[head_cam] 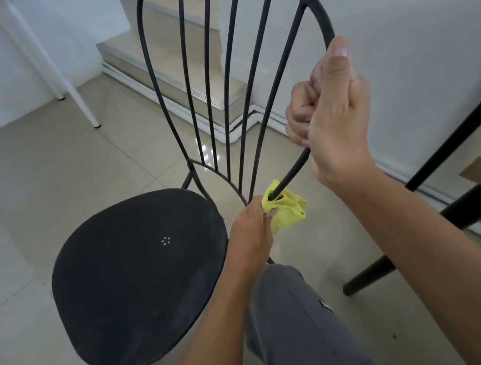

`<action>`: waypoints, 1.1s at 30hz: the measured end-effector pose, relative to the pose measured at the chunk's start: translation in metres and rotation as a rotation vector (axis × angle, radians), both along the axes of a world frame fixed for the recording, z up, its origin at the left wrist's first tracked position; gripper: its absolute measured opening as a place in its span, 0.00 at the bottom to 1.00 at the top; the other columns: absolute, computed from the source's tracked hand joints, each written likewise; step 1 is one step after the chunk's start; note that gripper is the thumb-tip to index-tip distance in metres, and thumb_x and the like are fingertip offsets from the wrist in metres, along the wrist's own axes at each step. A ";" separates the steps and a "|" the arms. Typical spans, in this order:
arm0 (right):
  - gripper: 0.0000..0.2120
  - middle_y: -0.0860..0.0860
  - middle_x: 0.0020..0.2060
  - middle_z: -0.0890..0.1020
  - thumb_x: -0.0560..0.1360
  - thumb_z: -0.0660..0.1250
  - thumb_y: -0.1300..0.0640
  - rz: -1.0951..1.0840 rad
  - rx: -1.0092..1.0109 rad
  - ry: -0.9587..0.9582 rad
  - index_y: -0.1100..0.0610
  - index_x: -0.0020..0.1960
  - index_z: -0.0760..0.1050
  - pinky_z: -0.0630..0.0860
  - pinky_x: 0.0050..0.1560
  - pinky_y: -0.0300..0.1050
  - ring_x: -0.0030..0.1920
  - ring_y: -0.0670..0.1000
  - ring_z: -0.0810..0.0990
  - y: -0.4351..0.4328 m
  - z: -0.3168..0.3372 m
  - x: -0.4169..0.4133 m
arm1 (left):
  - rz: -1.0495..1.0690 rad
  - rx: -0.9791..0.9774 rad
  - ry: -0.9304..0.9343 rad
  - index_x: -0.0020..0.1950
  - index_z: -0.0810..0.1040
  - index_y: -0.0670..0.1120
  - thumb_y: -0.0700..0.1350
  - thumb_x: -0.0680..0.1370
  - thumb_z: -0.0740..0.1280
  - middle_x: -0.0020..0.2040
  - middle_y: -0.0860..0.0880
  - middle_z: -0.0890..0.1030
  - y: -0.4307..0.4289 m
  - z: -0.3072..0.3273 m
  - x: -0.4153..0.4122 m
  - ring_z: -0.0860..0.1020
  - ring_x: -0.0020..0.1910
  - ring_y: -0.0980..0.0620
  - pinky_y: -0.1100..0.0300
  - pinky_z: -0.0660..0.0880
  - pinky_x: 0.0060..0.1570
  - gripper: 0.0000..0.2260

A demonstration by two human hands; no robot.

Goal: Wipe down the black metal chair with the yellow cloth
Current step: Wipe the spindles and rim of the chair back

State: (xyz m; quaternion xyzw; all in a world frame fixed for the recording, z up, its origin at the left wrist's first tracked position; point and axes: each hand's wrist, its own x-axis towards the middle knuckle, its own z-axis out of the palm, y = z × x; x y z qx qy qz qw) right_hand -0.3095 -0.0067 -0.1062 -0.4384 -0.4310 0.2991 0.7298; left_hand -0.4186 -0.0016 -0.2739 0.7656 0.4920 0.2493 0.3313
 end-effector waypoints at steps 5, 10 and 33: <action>0.23 0.45 0.22 0.58 0.86 0.44 0.49 0.016 -0.002 0.006 0.50 0.32 0.54 0.53 0.26 0.39 0.22 0.48 0.53 0.002 0.001 -0.001 | 0.028 -0.074 -0.005 0.59 0.70 0.46 0.49 0.84 0.56 0.50 0.48 0.79 -0.004 0.001 0.004 0.79 0.49 0.49 0.51 0.78 0.47 0.09; 0.23 0.45 0.22 0.59 0.86 0.44 0.49 0.016 0.001 0.008 0.49 0.32 0.56 0.53 0.26 0.40 0.21 0.48 0.53 0.001 0.002 0.000 | 0.024 -0.077 0.020 0.59 0.70 0.47 0.47 0.84 0.57 0.49 0.49 0.79 0.000 0.009 0.007 0.78 0.48 0.50 0.52 0.78 0.47 0.07; 0.24 0.43 0.22 0.60 0.86 0.43 0.50 0.036 0.020 -0.007 0.48 0.31 0.57 0.54 0.25 0.39 0.21 0.48 0.54 0.002 0.003 0.000 | 0.089 -0.127 -0.077 0.54 0.69 0.51 0.46 0.84 0.57 0.45 0.51 0.78 -0.007 -0.007 0.009 0.79 0.46 0.50 0.55 0.75 0.43 0.02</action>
